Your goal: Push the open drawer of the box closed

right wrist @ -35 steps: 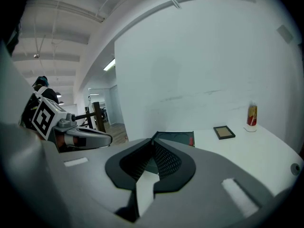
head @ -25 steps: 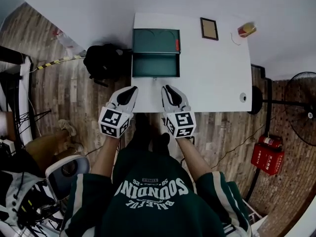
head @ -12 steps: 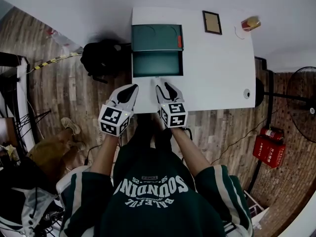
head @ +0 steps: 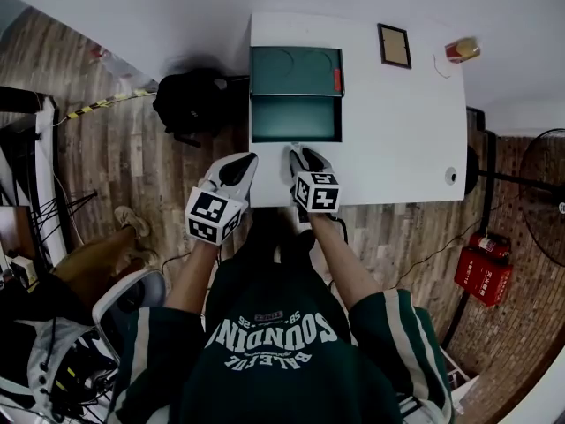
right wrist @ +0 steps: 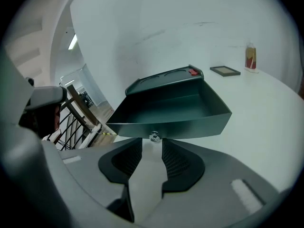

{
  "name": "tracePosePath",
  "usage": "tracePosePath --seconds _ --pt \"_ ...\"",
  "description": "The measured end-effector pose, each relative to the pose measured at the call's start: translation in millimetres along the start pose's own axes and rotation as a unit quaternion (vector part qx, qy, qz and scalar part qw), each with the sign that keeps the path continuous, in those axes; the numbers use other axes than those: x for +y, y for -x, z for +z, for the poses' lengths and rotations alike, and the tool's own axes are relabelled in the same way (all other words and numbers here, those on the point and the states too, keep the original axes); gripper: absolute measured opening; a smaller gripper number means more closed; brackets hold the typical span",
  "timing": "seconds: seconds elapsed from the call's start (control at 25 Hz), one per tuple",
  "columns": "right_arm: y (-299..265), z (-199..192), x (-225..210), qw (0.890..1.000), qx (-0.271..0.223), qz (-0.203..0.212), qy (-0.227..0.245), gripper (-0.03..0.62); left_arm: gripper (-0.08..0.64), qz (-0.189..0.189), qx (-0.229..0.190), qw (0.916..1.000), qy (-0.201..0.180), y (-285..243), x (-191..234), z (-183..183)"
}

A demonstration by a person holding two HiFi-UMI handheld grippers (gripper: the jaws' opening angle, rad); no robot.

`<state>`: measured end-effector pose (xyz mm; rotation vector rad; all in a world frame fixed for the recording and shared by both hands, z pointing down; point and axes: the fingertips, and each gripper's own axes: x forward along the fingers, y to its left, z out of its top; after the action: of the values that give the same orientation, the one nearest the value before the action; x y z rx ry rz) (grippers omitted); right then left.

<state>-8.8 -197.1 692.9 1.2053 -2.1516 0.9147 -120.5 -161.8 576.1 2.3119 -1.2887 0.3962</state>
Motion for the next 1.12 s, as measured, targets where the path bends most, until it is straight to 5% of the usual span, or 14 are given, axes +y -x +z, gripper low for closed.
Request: tracePosePath --seconds 0.44,0.52,1.12 --pt "-19.5 -3.8 -1.1 0.999 0.026 -0.002 -0.044 0.118 0.052 0.003 0.006 0.9999 0.012 2.3 16.9 -7.8" --pt "-19.6 -2.8 -1.5 0.999 0.024 -0.005 -0.045 0.072 0.052 0.003 0.007 0.9999 0.012 3.7 19.8 -9.8" --pt "-23.6 14.2 -1.4 0.999 0.023 -0.006 -0.049 0.069 0.052 0.0 0.01 0.9998 0.018 -3.5 33.0 -7.0"
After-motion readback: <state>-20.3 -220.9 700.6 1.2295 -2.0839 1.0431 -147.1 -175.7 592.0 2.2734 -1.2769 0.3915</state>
